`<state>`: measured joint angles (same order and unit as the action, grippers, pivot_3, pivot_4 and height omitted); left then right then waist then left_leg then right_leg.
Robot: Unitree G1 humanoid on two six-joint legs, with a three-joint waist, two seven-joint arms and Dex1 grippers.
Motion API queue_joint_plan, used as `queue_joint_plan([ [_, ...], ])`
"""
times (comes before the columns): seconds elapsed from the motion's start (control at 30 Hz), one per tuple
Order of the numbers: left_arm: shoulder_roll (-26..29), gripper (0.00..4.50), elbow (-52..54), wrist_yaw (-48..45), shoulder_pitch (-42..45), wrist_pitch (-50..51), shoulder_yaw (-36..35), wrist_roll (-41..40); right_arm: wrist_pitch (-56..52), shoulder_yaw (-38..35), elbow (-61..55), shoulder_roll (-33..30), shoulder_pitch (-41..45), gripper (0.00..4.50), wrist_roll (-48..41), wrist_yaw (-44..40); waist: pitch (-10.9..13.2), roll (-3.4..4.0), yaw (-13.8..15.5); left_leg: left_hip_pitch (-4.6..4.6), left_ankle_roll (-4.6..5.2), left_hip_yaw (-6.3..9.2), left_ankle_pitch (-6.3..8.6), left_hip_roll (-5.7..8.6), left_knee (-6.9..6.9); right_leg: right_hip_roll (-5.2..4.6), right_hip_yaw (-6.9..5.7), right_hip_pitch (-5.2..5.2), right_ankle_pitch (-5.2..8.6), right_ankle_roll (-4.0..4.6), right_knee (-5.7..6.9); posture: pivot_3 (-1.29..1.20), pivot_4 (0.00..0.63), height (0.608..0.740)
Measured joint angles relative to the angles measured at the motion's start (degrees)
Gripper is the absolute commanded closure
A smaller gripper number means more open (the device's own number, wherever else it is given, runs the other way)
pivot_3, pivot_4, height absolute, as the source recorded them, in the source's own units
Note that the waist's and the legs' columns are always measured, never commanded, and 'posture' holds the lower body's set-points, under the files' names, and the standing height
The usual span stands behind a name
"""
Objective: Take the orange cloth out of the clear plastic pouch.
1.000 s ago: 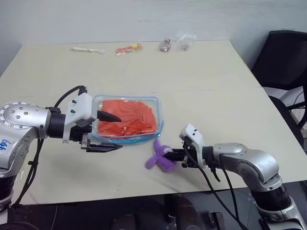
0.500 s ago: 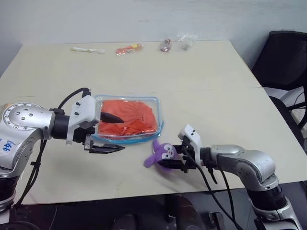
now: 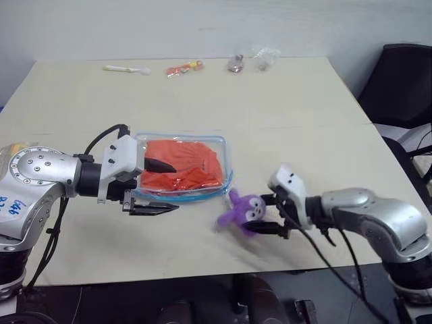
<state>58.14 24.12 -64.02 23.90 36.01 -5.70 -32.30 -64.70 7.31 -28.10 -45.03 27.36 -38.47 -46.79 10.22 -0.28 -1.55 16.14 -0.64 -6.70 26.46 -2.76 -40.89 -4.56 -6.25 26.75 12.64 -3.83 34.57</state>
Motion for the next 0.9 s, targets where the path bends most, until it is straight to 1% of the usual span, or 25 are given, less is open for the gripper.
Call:
queue_joint_plan([
  [0.1,0.01,0.25,1.18,0.77,-1.61,0.24,-0.51,-0.09,2.07,0.18,3.82,-1.98,3.32,0.02,-0.36,-4.53,0.0,0.0,-0.02,0.0,0.0,0.0,0.0,0.0,0.01,0.0,0.0,0.0,0.0,0.0,-0.02,0.0,0.15,0.74],
  [0.2,0.03,0.25,2.63,1.4,-2.31,0.32,-0.77,-0.16,1.77,0.15,8.5,-0.67,6.96,0.02,0.05,-4.67,0.0,0.0,-0.04,0.01,0.0,0.0,0.0,0.0,0.0,0.0,0.0,0.0,0.0,-0.01,-0.01,0.0,0.15,0.74],
  [0.3,0.1,0.25,3.34,2.18,-3.22,0.68,-2.14,-0.35,0.85,1.24,9.54,0.05,7.17,0.02,-0.08,-4.93,0.0,0.0,0.11,0.02,0.0,0.05,0.0,-0.01,0.02,0.0,-0.05,0.01,0.0,0.0,-0.02,0.0,0.15,0.74],
  [0.37,0.29,0.25,3.5,2.58,-3.83,1.01,-2.76,-0.47,-2.35,1.06,9.67,3.29,6.52,0.02,-1.58,-3.29,0.0,0.0,0.03,0.04,0.0,0.03,0.0,-0.01,-0.01,-0.01,-0.04,0.0,0.0,-0.01,-0.02,0.0,0.15,0.74],
  [0.53,0.92,0.25,5.19,2.65,-4.8,2.0,-3.11,-1.33,-14.39,-1.1,10.0,17.39,4.28,0.02,-7.11,5.54,0.02,0.03,-0.09,0.07,0.0,0.03,0.0,-0.02,-0.01,-0.01,-0.04,0.07,-0.01,-0.01,0.05,0.0,0.15,0.74],
  [0.6,1.31,0.25,5.19,2.51,-4.8,2.13,-3.13,-1.39,-17.71,-3.28,10.53,22.36,4.32,0.02,-8.0,8.91,0.01,0.03,-0.07,0.07,-0.01,0.03,0.0,-0.02,-0.02,-0.01,-0.04,0.07,0.0,-0.01,0.07,0.0,0.15,0.74],
  [0.67,1.38,0.25,5.16,2.33,-4.64,2.24,-3.11,-1.5,-19.81,-3.96,10.84,25.91,4.38,0.02,-8.18,11.54,0.02,0.05,-0.05,0.08,-0.01,0.03,0.0,-0.02,-0.01,-0.01,-0.05,0.08,0.0,-0.01,0.07,0.0,0.15,0.74],
  [0.73,1.4,0.25,4.69,1.99,-3.91,2.26,-2.92,-1.5,-18.88,-2.02,11.5,26.3,4.32,0.02,-6.44,13.42,0.02,0.06,-0.07,0.07,-0.01,0.03,0.0,-0.01,0.01,-0.01,-0.07,0.08,0.0,0.0,0.05,0.0,0.15,0.74],
  [0.8,1.43,0.25,4.37,1.7,-2.91,2.26,-2.28,-1.49,-15.32,1.53,11.23,25.15,3.87,0.02,-4.14,13.74,0.02,0.06,-0.18,0.03,-0.03,0.01,0.01,-0.01,0.05,0.0,-0.07,0.08,0.0,0.0,0.04,0.0,0.15,0.74],
  [0.9,1.4,0.25,4.41,1.21,-1.52,2.23,-1.47,-1.49,-10.67,5.79,7.91,21.07,3.21,0.02,-2.32,12.7,0.01,0.1,-0.3,0.01,-0.05,-0.01,0.01,-0.01,0.06,0.0,-0.07,0.07,0.01,0.01,0.05,0.0,0.15,0.74],
])
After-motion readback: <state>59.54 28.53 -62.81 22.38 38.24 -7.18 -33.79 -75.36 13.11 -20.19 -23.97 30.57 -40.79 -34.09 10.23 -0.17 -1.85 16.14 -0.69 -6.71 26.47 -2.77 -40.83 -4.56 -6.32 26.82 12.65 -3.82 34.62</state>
